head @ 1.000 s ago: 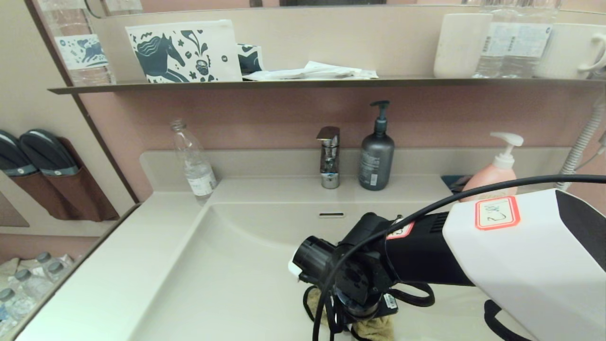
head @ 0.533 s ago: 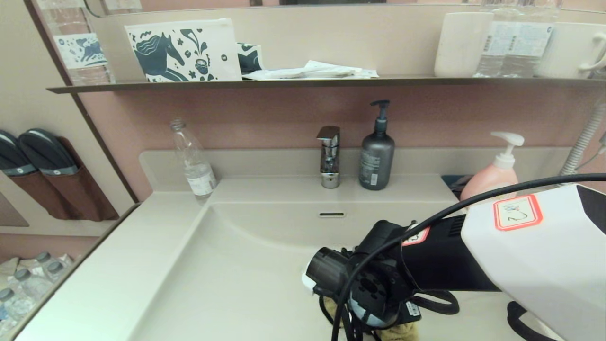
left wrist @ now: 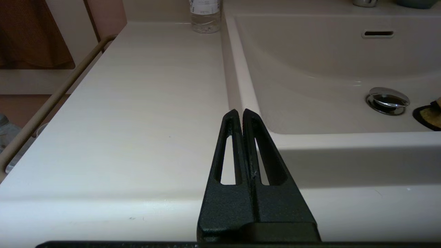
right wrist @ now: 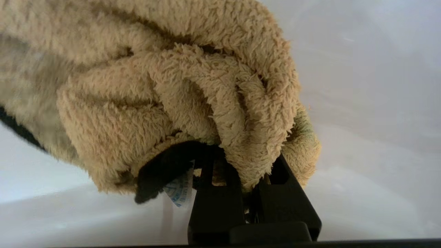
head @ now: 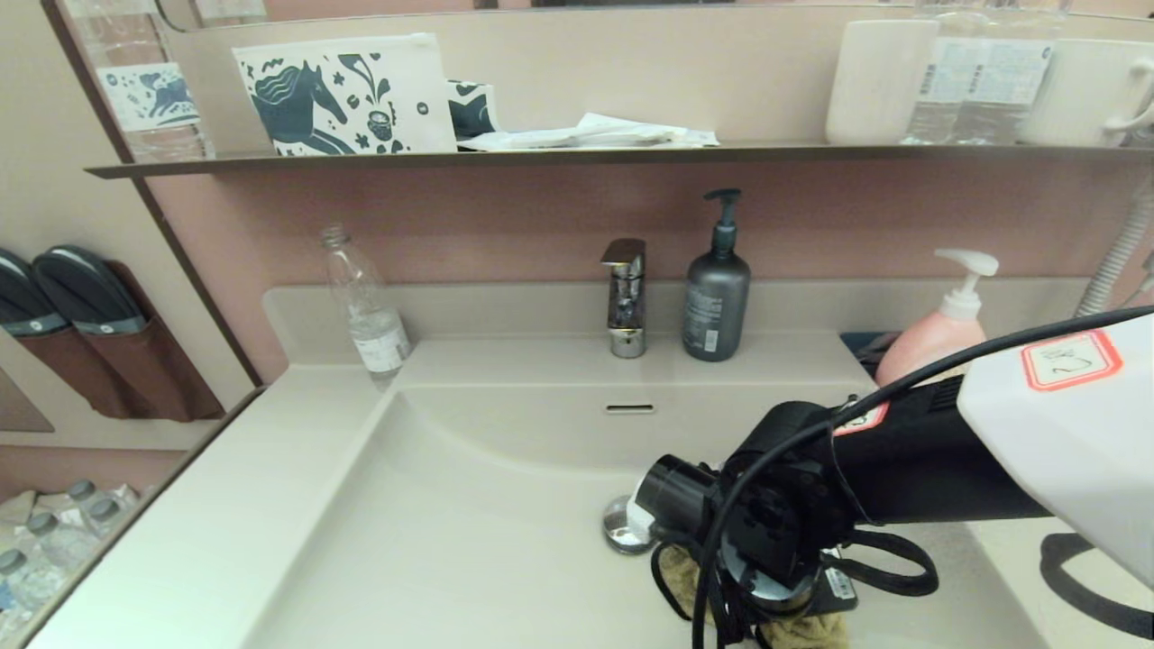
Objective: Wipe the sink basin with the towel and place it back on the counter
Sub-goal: Wipe the sink
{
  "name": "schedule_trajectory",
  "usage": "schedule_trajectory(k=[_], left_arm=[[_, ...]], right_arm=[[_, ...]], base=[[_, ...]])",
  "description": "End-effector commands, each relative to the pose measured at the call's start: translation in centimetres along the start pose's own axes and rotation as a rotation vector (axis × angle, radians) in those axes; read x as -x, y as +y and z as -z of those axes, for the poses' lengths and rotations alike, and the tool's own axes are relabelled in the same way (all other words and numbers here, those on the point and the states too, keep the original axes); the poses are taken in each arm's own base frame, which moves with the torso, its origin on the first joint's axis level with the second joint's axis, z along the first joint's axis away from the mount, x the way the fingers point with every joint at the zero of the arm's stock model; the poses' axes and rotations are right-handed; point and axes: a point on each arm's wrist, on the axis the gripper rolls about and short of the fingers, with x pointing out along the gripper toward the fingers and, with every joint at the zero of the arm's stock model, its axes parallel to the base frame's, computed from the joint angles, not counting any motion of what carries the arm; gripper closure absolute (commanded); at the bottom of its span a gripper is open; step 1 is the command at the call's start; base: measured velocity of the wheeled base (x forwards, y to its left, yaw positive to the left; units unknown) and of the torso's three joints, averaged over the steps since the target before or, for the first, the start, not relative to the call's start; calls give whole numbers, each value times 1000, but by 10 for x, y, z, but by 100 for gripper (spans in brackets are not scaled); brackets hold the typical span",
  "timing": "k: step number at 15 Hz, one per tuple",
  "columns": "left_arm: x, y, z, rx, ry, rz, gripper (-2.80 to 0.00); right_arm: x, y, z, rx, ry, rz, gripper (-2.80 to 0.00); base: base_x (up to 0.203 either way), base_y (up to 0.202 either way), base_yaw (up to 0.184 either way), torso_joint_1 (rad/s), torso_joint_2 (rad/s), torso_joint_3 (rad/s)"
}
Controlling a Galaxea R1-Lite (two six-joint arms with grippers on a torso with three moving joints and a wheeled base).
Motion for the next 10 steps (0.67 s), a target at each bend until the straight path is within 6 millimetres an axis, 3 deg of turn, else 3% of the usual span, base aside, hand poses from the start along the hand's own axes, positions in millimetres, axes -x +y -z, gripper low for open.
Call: schedule_trajectory(k=[1,8,10], left_arm=[[0,0,0,0,0,0,0],[0,0,0,0,0,0,0],[0,0,0,0,1,0,0]], right_arm=[[18,-15,0,-30,-45,-23,0],[53,-47,3,-78,-128,-63,0],[55,-49,4,-76,-122,-57,0]], base=[[0,0,0,0,0,0],[0,0,0,0,0,0],[0,0,0,0,0,0]])
